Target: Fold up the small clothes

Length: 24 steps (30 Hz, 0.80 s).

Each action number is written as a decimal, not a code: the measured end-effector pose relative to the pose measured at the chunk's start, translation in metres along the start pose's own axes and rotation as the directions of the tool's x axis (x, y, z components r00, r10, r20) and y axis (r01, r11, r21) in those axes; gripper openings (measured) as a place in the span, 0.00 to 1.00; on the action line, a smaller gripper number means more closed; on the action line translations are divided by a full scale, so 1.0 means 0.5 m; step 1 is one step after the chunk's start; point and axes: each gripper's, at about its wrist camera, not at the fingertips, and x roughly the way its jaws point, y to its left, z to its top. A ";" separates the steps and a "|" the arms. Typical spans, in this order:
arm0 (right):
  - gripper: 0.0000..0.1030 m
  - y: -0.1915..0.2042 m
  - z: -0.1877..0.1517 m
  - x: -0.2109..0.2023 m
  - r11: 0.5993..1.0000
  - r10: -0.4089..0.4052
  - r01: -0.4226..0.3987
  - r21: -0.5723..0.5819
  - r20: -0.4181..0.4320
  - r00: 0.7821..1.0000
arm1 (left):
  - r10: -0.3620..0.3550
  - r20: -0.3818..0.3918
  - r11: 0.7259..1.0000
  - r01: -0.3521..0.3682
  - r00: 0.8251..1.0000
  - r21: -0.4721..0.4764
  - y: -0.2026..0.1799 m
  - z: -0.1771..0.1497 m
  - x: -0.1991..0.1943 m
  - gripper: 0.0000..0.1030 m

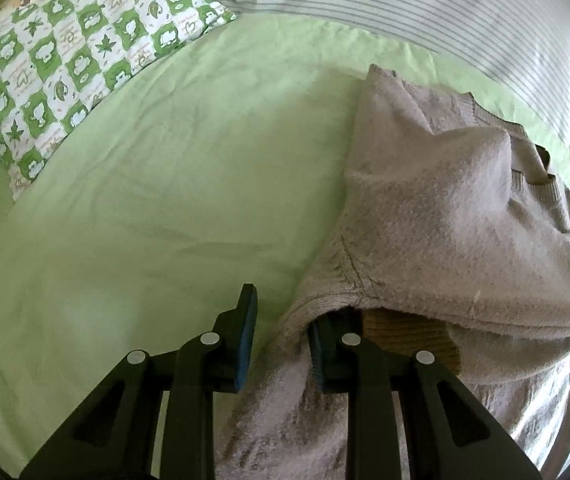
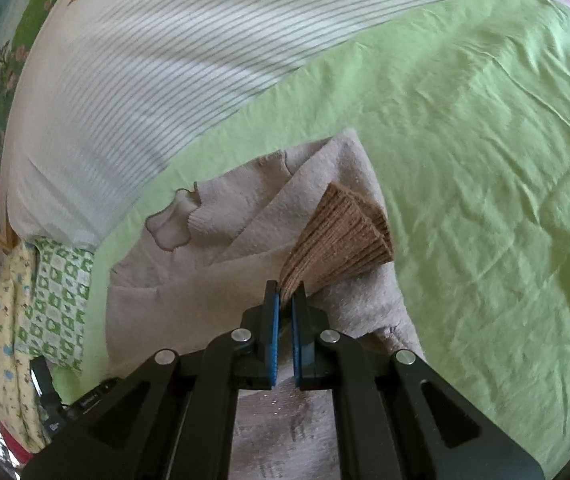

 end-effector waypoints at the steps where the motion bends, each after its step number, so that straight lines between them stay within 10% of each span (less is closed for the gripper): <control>1: 0.06 0.005 0.003 0.000 1.000 0.005 -0.005 -0.014 0.004 1.000 | -0.001 0.000 1.000 0.001 1.000 -0.003 0.002 0.001 0.001 0.23; 8: 0.06 0.037 0.005 0.015 0.990 -0.107 0.103 -0.100 -0.038 0.994 | -0.002 -0.013 1.000 0.002 1.000 -0.005 0.004 -0.003 0.009 0.24; 15: 0.32 -0.044 -0.017 0.002 0.977 -0.203 0.209 0.044 -0.104 0.974 | -0.011 -0.016 1.000 0.011 1.000 0.005 0.015 -0.014 0.000 0.28; 19: 0.32 0.005 0.008 -0.045 0.996 -0.084 0.084 0.008 -0.037 0.996 | -0.026 -0.033 1.000 0.026 0.999 -0.006 0.023 -0.038 -0.035 0.27; 24: 0.33 0.140 0.051 0.007 0.986 0.114 -0.129 -0.106 -0.136 0.984 | -0.216 -0.022 0.974 0.214 0.976 -0.072 0.016 -0.068 -0.113 0.29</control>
